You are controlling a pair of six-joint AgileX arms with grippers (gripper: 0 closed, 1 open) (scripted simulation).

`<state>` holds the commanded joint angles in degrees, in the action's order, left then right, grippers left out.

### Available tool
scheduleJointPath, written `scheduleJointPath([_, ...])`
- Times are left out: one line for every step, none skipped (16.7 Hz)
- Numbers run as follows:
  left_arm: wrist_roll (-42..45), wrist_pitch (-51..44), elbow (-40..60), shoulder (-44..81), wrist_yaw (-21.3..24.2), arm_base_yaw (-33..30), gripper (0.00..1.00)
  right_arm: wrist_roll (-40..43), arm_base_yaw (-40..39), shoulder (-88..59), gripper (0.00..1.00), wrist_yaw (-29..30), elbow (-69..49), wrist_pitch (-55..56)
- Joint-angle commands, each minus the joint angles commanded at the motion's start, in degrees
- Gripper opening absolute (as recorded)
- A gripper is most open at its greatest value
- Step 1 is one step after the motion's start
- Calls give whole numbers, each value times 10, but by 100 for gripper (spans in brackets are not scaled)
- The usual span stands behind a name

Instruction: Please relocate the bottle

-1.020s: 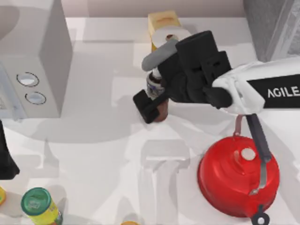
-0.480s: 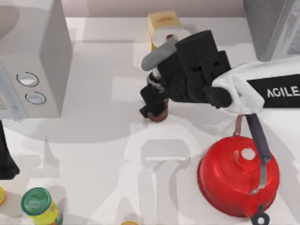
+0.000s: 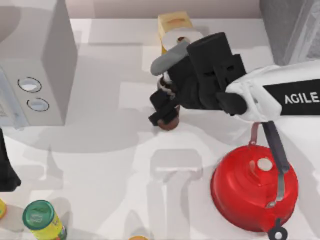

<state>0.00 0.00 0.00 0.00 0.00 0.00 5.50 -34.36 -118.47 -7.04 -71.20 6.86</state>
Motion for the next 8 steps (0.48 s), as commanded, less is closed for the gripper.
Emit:
scheduleJointPath([0,0,0,0,0,0,100,0,0,0,0,0,0,0])
scheduleJointPath([0,0,0,0,0,0,100,0,0,0,0,0,0,0])
scheduleJointPath([0,0,0,0,0,0,100,0,0,0,0,0,0,0])
scheduleJointPath([0,0,0,0,0,0,100,0,0,0,0,0,0,0])
scheduleJointPath([0,0,0,0,0,0,100,0,0,0,0,0,0,0])
scheduleJointPath([0,0,0,0,0,0,100,-1,1,1,0,0,0,0])
scheduleJointPath([0,0,0,0,0,0,100,-1,3,2,0,1,1,-1])
scheduleJointPath([0,0,0,0,0,0,100,-3,10,9,0,4,5,-4])
